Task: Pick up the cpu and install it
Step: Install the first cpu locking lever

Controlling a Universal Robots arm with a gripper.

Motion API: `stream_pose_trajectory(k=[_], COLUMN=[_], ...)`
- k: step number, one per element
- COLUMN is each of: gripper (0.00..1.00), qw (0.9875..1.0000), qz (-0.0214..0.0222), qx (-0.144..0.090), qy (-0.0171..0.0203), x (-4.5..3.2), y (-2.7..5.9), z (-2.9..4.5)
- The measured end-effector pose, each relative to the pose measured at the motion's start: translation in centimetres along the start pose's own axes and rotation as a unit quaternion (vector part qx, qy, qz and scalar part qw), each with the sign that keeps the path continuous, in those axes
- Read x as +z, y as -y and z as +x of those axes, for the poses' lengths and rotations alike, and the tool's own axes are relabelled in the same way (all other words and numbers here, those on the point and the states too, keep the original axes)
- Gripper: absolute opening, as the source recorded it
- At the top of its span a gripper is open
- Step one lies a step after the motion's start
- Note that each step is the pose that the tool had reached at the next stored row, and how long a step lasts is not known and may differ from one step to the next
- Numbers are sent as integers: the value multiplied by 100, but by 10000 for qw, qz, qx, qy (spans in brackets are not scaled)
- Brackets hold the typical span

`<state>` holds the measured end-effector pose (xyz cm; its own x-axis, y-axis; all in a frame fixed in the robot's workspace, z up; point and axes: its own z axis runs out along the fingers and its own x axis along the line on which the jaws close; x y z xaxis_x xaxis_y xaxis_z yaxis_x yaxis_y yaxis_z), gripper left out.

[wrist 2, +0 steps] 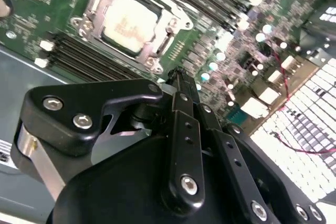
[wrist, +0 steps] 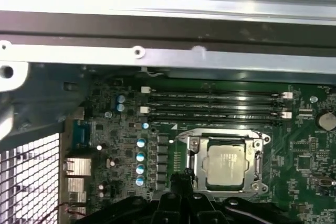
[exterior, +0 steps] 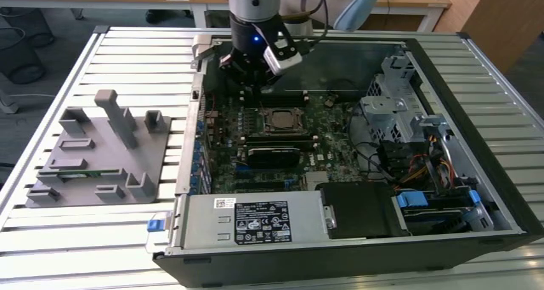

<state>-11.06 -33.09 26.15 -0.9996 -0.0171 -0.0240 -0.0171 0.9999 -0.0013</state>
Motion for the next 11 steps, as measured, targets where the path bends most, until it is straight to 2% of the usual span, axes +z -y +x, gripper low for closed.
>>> stream_pose_trajectory(k=[3, 5, 6, 11], gripper=[11, 11, 11, 11], qw=[10000, 10000, 10000, 10000], qz=[0, -1, 0, 0], qx=[0, 0, 0, 0], qy=[0, 1, 0, 0], x=[5, 8, 13, 25], y=[-3, -14, -56, -157], z=[86, 117, 142, 141])
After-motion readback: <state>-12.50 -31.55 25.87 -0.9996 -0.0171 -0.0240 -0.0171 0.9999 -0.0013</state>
